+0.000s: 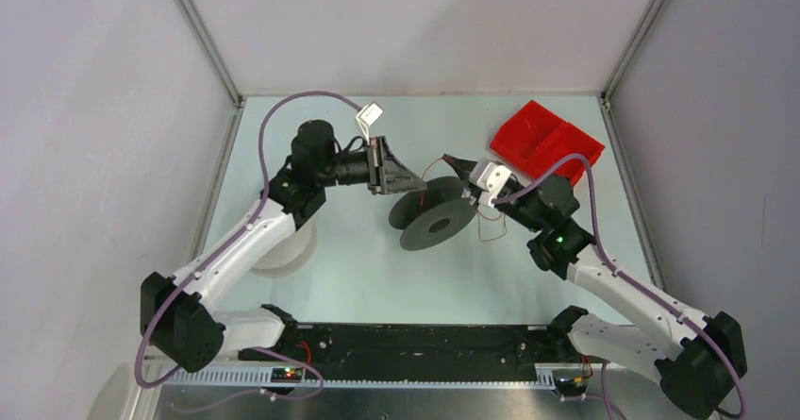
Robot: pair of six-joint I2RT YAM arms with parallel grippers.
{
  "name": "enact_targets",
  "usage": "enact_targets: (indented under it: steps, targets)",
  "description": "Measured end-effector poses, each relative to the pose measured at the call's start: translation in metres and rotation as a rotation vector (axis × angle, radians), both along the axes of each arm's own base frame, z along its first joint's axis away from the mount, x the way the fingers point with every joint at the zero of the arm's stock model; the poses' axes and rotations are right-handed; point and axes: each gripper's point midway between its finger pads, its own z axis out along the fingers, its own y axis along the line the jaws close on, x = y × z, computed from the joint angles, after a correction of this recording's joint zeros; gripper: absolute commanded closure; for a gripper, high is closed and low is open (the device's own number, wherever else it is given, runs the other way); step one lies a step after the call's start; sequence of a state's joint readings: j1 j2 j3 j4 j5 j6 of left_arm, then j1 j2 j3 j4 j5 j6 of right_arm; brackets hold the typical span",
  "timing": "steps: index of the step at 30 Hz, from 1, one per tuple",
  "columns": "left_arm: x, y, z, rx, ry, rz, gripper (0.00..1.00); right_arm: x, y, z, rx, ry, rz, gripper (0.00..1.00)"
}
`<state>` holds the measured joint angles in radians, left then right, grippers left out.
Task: Wrap the cables
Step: Wrap the cable around the cable reel.
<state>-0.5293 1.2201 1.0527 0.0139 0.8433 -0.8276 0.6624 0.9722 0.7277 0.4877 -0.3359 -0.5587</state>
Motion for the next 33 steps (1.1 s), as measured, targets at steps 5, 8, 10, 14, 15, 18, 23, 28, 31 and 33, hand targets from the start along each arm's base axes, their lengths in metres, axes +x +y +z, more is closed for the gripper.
enact_targets:
  steps: [5, 8, 10, 14, 15, 18, 23, 28, 31, 33]
  targets:
    - [0.003, -0.008, -0.013, 0.017, 0.044, -0.018, 0.96, 0.002, -0.001, -0.003, -0.005, 0.011, -0.010, 1.00]
    - [0.003, -0.009, -0.015, 0.020, 0.044, -0.020, 1.00, 0.002, -0.001, -0.005, -0.009, 0.017, -0.013, 1.00]
    - [0.004, -0.009, -0.015, 0.022, 0.034, -0.016, 1.00, 0.002, -0.001, -0.006, -0.012, 0.023, -0.012, 0.92]
    - [0.017, -0.007, -0.020, 0.051, -0.039, 0.045, 1.00, 0.002, -0.002, -0.017, -0.030, 0.068, -0.008, 0.67]
    - [0.021, -0.005, -0.021, 0.065, -0.069, 0.071, 1.00, 0.001, -0.002, -0.021, -0.041, 0.086, -0.002, 0.61]
    - [0.034, 0.007, -0.025, 0.134, -0.195, 0.166, 1.00, -0.004, -0.006, -0.039, -0.101, 0.196, 0.038, 0.54]
    - [0.044, 0.022, -0.017, 0.237, -0.438, 0.271, 1.00, -0.009, -0.017, -0.026, -0.098, 0.322, 0.103, 0.47]
    - [0.038, 0.017, -0.013, 0.319, -0.648, 0.267, 1.00, -0.008, -0.018, -0.015, -0.060, 0.415, 0.183, 0.46]
    - [0.039, 0.017, -0.017, 0.359, -0.700, 0.265, 1.00, -0.006, -0.013, -0.026, -0.058, 0.493, 0.227, 0.47]
    - [0.043, 0.020, -0.019, 0.383, -0.719, 0.275, 1.00, -0.008, -0.008, -0.035, -0.059, 0.551, 0.265, 0.47]
